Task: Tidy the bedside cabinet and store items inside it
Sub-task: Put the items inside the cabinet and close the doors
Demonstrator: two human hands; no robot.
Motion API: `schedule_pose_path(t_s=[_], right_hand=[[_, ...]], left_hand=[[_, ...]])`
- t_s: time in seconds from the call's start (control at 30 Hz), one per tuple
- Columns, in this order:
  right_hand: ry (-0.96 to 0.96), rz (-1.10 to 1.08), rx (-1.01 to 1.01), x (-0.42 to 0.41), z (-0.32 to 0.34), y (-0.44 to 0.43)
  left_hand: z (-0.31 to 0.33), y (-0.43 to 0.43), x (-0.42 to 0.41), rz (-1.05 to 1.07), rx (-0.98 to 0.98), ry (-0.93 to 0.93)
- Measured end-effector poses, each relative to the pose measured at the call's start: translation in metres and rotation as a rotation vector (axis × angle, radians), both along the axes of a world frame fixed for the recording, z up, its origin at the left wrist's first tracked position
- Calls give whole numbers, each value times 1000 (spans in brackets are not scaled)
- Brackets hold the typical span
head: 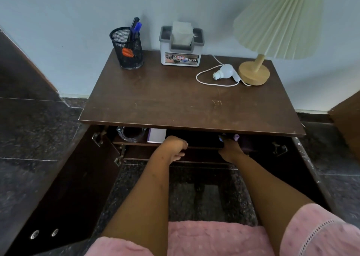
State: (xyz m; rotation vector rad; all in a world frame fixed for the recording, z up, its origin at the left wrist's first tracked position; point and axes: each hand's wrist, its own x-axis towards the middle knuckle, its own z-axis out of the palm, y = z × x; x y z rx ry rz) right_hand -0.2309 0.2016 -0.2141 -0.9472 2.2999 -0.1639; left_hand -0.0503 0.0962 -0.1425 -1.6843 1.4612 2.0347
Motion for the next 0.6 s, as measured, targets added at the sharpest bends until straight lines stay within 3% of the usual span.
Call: schedule_pose_path(t_s=[0.6], right_hand=[[35,187,119,12,-14,-21]], left_hand=[[-11,9,-7,-9,16,-25]])
